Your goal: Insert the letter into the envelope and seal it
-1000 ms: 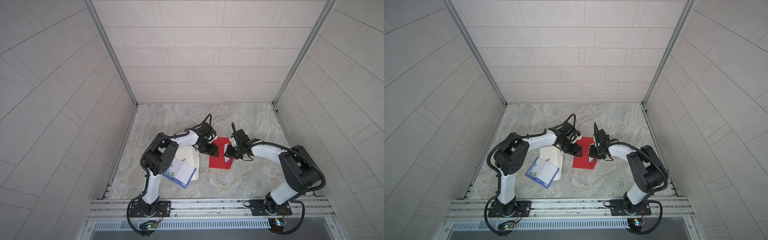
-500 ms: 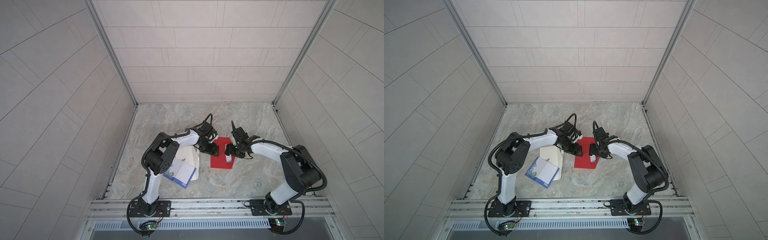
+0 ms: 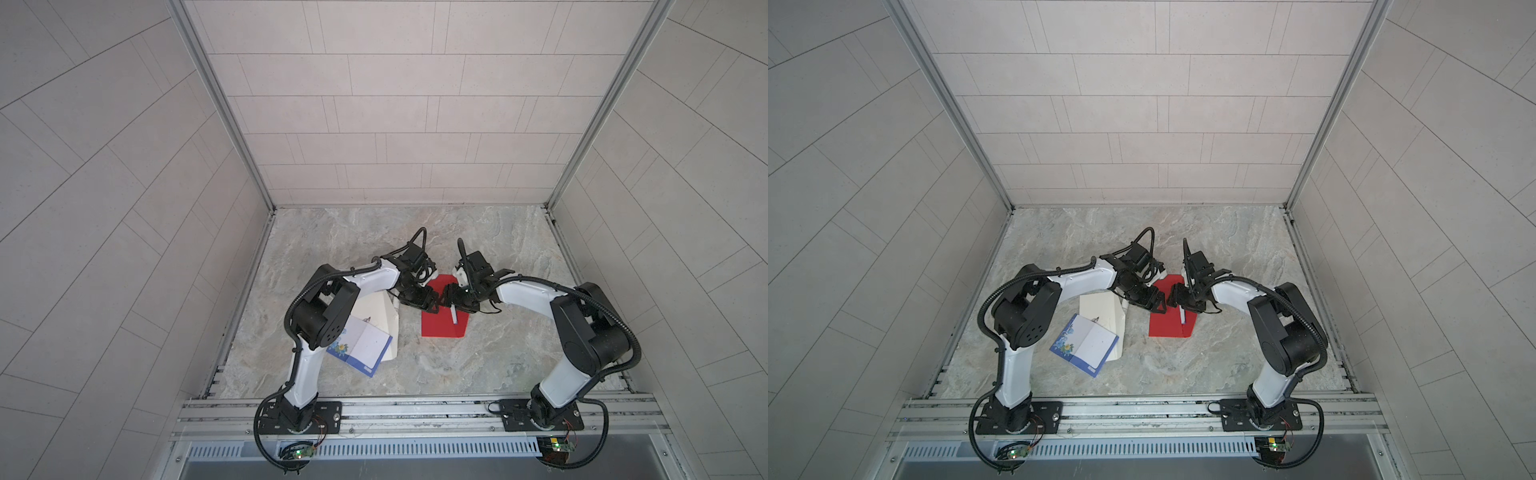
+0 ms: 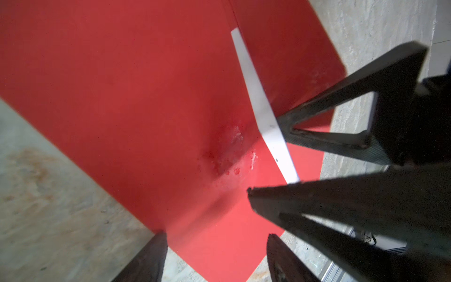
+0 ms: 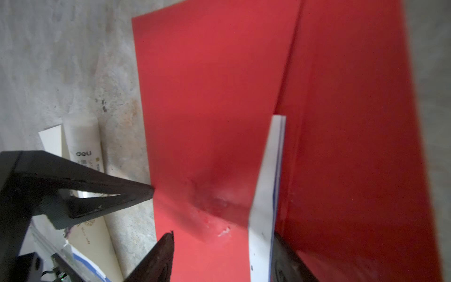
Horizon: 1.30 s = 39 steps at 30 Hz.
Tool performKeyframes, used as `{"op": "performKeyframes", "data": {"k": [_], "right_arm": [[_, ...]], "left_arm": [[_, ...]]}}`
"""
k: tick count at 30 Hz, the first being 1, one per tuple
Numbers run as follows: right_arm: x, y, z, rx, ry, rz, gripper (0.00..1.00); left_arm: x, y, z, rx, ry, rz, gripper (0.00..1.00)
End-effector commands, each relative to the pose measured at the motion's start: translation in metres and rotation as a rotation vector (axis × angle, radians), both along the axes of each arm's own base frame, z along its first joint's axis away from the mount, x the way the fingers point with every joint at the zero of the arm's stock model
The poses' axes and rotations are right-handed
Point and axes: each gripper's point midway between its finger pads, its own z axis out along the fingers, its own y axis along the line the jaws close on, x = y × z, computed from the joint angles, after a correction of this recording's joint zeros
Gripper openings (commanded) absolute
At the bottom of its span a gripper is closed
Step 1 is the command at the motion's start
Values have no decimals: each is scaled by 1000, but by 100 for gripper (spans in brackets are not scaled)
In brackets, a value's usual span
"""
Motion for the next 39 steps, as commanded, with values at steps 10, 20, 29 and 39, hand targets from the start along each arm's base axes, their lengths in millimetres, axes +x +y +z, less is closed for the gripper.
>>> {"op": "performKeyframes", "data": {"k": [10, 20, 29, 39], "right_arm": [[-19, 18, -14, 90, 114, 71, 64], [-1, -19, 34, -69, -127, -26, 67], [3, -49, 61, -142, -262, -128, 68], [-8, -48, 48, -146, -217, -54, 67]], "left_arm": [[-8, -10, -8, -14, 8, -53, 72], [6, -10, 6, -16, -79, -14, 72], [29, 10, 49, 24, -264, 106, 76], [52, 74, 42, 293, -400, 361, 78]]}}
